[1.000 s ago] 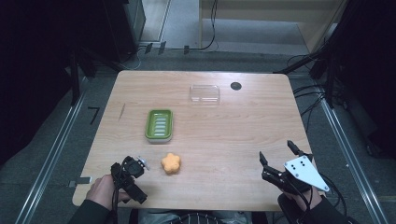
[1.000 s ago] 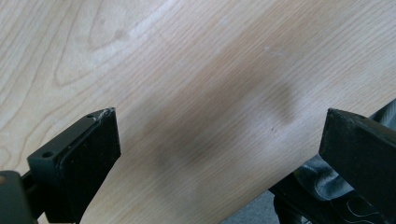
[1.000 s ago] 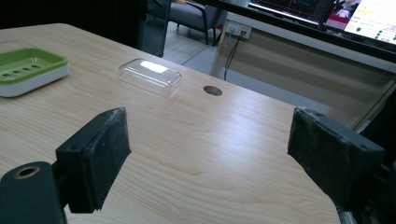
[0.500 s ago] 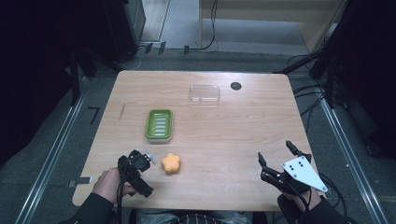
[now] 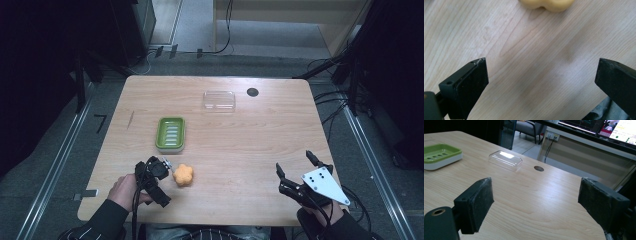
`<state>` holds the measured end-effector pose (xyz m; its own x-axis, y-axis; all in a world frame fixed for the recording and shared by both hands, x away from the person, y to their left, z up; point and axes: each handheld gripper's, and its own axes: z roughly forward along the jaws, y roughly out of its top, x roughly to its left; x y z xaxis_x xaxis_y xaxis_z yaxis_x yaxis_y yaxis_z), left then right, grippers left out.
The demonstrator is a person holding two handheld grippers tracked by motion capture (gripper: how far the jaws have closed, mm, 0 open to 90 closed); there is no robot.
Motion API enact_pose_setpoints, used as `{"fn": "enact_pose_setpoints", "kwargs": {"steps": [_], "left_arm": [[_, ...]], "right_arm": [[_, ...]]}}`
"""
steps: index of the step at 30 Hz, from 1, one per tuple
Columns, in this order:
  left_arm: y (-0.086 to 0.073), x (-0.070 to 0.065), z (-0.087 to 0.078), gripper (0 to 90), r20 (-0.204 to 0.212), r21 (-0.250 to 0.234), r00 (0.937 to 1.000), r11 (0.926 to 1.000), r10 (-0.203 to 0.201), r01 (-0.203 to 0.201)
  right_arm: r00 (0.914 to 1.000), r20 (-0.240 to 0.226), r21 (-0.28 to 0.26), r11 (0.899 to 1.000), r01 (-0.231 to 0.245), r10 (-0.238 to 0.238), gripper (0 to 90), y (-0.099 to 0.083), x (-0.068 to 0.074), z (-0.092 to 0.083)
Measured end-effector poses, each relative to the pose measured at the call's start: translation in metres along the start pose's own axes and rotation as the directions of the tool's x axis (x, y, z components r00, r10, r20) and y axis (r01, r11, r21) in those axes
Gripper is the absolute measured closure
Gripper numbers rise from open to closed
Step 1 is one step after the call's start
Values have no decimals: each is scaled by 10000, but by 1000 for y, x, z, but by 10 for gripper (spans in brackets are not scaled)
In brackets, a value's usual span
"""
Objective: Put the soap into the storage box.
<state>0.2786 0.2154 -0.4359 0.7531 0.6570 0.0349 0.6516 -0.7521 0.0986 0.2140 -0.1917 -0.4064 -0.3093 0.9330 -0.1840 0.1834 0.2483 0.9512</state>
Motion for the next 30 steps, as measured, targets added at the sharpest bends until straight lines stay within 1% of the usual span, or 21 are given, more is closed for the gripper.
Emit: {"fn": "enact_pose_setpoints", "kwargs": {"steps": [5,6,7,11,13,19,20,21,22,25,26,27,29,30], "left_arm": [[6,2,1,0,119,-74,9999,9999,113,-113],[7,2,1,0,134,-82,9999,9999,74,-73],[9,2,1,0,127,-75,9998,9999,138,-137],[13,3,1,0,168,-98,9997,9998,159,-157],[16,2,1,0,138,-69,9997,9998,212,-211],[29,0,5,0,139,-98,9997,9997,210,-209],[31,0,5,0,170,-11,9995,9997,259,-258],[32,0,7,0,179,-71,9997,9998,183,-181],[34,0,7,0,152,4,9997,9998,193,-193],[38,0,8,0,107,22,9998,9998,185,-185],[40,0,8,0,90,120,9998,9997,193,-194],[41,0,9,0,95,109,9998,9998,163,-165],[45,-1,10,0,-4,265,9997,9994,229,-229],[46,-1,11,0,10,305,9997,9992,248,-248]], "right_arm": [[10000,40,6,10000,11,-11,134,0,-1,-1],[10000,45,0,10000,12,-12,134,0,-1,-1],[10000,44,-3,10000,6,-6,134,-1,-1,-2],[9999,91,7,10000,-68,68,134,-1,-1,-2],[10000,38,-19,10000,30,-29,134,-1,-1,-2],[10000,27,-35,10000,32,-32,134,0,0,-1],[10000,28,-37,10000,44,-44,134,0,0,-1],[10000,17,-47,10000,51,-51,134,0,0,-1],[10000,26,-25,10000,41,-41,134,0,0,-1],[10000,34,-31,10000,-2,2,134,0,0,-1],[10000,34,-24,10000,4,-3,134,0,0,-1],[10000,32,-15,10000,-2,2,134,0,0,-1],[10000,27,-20,10000,-8,8,134,0,-1,-1],[10000,28,-19,10000,-5,5,134,0,0,-1]]}}
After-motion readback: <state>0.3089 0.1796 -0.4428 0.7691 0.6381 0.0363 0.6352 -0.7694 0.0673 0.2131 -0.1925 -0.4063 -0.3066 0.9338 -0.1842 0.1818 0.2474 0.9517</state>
